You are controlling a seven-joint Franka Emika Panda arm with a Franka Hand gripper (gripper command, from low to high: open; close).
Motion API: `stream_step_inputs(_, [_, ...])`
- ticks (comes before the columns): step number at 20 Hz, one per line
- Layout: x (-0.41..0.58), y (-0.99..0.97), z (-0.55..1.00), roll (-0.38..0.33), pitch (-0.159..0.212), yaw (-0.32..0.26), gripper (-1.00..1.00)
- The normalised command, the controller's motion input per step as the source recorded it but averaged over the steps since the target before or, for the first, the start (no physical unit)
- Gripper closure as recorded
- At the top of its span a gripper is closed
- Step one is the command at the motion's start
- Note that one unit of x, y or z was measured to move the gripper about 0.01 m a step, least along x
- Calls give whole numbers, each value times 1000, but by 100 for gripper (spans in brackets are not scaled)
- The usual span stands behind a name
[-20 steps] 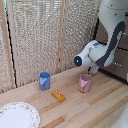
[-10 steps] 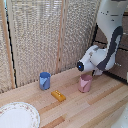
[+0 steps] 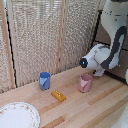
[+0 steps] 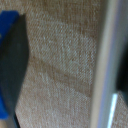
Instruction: Please adjust your gripper to match the height of the lower drawer handle. Progress your gripper onward until it happens to touch the drawer handle. Now, firmly take hold of it with your gripper, then steadily retract it to swing the drawer wide open.
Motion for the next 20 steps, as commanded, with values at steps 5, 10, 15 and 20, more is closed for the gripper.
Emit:
stream_step_inputs(5, [69,-89,3,33,16,48,100])
stream_step_inputs(10, [99,66,0,34,18,-35,100])
stream_step_inputs(15, [261,647,30,208,52,-24,100])
stream_step_inputs(20, [373,638,172,286,86,-30,100])
